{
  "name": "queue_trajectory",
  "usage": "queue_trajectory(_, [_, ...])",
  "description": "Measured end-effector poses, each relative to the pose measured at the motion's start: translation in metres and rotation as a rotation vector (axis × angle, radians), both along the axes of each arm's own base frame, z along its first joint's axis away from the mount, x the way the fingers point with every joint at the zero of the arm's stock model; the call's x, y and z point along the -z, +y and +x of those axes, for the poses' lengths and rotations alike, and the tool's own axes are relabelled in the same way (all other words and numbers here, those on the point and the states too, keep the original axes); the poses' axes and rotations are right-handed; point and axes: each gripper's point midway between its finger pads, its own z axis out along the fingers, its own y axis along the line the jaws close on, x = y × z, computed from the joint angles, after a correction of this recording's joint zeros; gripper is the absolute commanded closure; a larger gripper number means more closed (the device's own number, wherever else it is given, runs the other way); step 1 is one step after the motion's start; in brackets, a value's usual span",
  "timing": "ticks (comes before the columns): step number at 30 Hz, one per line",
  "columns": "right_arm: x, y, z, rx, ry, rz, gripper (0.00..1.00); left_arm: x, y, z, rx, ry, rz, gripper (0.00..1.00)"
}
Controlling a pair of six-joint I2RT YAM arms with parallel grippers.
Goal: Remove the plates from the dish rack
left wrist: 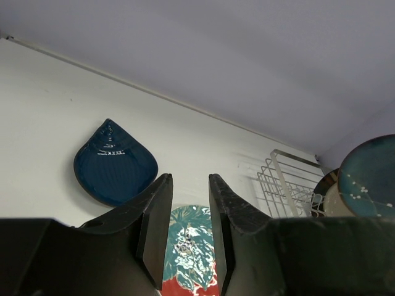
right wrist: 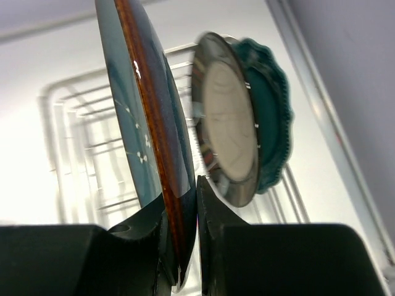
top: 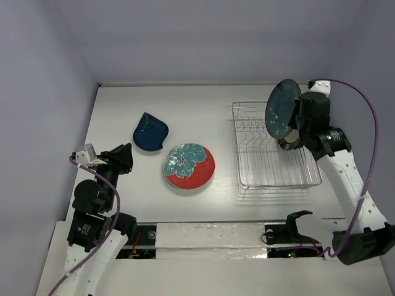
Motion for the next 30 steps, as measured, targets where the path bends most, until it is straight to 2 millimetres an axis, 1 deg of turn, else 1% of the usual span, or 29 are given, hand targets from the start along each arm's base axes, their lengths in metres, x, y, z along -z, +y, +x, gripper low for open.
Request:
queue_trajectory(4, [-0.025, 0.018, -0.015, -0.102, -0.082, 0.085, 1.00, 0.000, 0.000, 0.000, 0.000, 0.000, 0.000, 0.73])
queue_trajectory(8, [-0.042, 0.049, -0.030, -0.246, -0.152, 0.192, 1.00, 0.000, 0.000, 0.000, 0.000, 0.000, 0.000, 0.72])
queue_trajectory(10, [-0.043, 0.069, -0.035, -0.327, -0.171, 0.252, 1.00, 0.000, 0.000, 0.000, 0.000, 0.000, 0.000, 0.72])
queue_trajectory(12, [-0.037, 0.094, -0.040, -0.413, -0.170, 0.309, 1.00, 0.000, 0.000, 0.000, 0.000, 0.000, 0.000, 0.72])
queue_trajectory(13, [-0.031, 0.109, -0.042, -0.460, -0.157, 0.340, 1.00, 0.000, 0.000, 0.000, 0.000, 0.000, 0.000, 0.72])
queue_trajectory(16, [-0.005, 0.156, -0.050, -0.595, -0.080, 0.414, 1.00, 0.000, 0.000, 0.000, 0.000, 0.000, -0.001, 0.71])
queue_trajectory(18, [0.019, 0.191, -0.058, -0.690, -0.004, 0.468, 1.00, 0.000, 0.000, 0.000, 0.000, 0.000, -0.001, 0.71])
queue_trajectory(21, [0.055, 0.233, -0.073, -0.797, 0.095, 0.551, 1.00, 0.000, 0.000, 0.000, 0.000, 0.000, 0.000, 0.71])
queue_trajectory(25, [0.094, 0.272, -0.096, -0.879, 0.234, 0.632, 1.00, 0.000, 0.000, 0.000, 0.000, 0.001, 0.000, 0.71])
queue_trajectory(28, [0.113, 0.299, -0.101, -0.918, 0.302, 0.673, 1.00, 0.000, 0.000, 0.000, -0.001, 0.001, 0.000, 0.71])
queue_trajectory(30, [0.123, 0.314, -0.099, -0.934, 0.329, 0.702, 1.00, 0.000, 0.000, 0.000, -0.001, 0.001, 0.000, 0.70])
